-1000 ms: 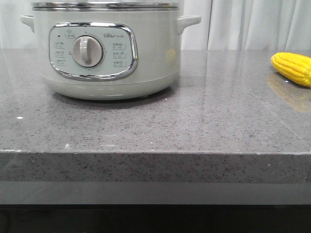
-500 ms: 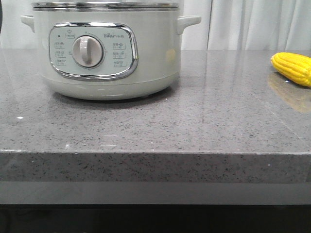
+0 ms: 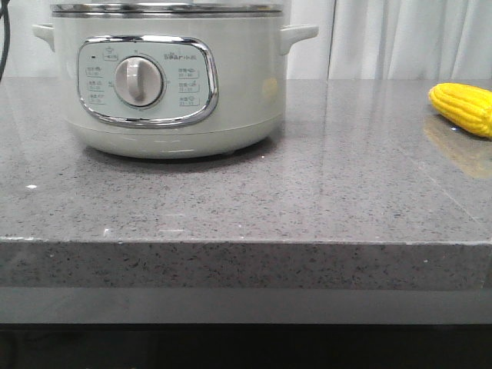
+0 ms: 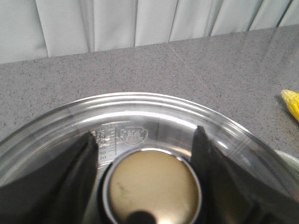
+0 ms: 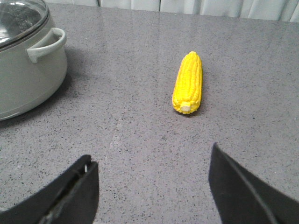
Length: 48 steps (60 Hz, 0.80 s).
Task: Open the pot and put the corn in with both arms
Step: 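Move the lifted glass lid aside with the left gripper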
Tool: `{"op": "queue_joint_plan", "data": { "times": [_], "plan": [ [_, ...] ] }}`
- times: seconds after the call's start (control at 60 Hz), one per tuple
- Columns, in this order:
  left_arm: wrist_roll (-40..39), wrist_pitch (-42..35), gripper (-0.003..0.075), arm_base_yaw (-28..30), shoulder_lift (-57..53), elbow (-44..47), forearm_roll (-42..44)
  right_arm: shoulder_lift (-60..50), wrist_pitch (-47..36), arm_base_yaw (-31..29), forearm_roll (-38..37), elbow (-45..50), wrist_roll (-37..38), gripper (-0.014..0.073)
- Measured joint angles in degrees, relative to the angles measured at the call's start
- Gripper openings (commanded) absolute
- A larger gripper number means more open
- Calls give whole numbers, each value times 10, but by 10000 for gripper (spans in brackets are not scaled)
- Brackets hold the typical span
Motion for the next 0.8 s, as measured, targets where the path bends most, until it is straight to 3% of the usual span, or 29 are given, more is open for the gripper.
{"op": "queue_joint_plan", "data": {
  "times": [0.367, 0.583, 0.8],
  "plan": [
    [-1, 35, 314, -1, -1, -31, -3, 0, -3, 0, 0, 0, 0, 519],
    [-2, 54, 314, -1, -58, -54, 6, 0, -3, 0, 0, 0, 0, 519],
    [-2, 148, 314, -1, -157, -58, 57, 0, -3, 0, 0, 0, 0, 519]
  ]
}}
